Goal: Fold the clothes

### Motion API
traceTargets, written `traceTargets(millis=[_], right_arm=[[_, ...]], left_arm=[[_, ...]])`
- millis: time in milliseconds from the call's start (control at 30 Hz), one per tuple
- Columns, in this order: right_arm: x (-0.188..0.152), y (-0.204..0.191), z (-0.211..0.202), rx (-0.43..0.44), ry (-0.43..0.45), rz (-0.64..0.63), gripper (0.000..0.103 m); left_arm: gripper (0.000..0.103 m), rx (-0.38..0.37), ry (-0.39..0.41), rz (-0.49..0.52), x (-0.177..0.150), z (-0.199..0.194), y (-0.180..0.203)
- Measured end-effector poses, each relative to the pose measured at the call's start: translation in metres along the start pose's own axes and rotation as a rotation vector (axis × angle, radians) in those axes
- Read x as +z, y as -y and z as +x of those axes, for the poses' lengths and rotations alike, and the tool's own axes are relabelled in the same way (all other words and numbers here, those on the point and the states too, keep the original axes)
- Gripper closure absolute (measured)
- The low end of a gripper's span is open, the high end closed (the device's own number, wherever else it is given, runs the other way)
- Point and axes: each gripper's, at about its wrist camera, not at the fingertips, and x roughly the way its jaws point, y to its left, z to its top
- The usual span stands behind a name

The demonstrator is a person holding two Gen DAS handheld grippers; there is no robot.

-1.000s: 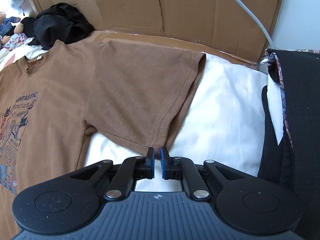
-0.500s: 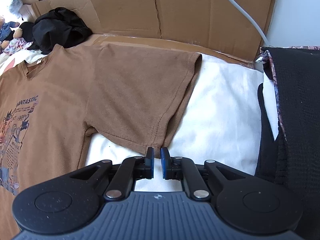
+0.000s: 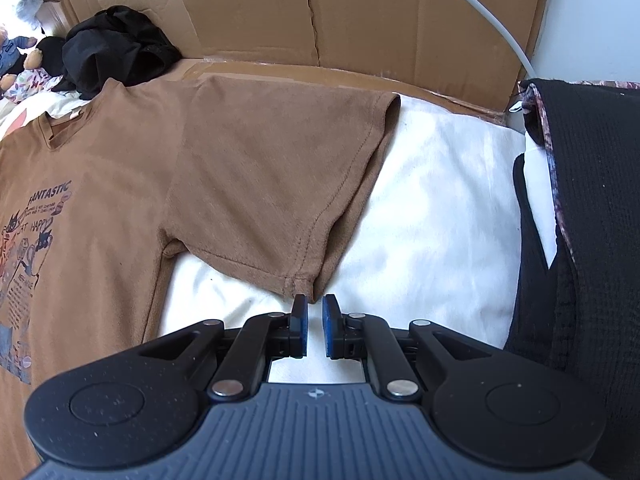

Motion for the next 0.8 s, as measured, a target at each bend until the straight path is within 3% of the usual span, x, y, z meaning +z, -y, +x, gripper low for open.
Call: traceTargets(millis=[400, 533, 800], right_arm=[[0.003, 0.002, -0.002, -0.014, 0.015, 0.005, 0.094], [0.004, 0.003, -0.001, -0.022, 0.017, 0.011, 0.094], [0.0, -0.007, -0.009, 0.01, -0.016, -0.04, 0.094]], left_arm=[[0.099, 0.002, -0.029, 0.02, -0.007, -0.012, -0.014], [0.096, 0.059, -0.087, -0.01, -0.009, -0.01, -0.02], [0.089, -0.077, -0.139, -0.098, -0.016, -0.038, -0.02]])
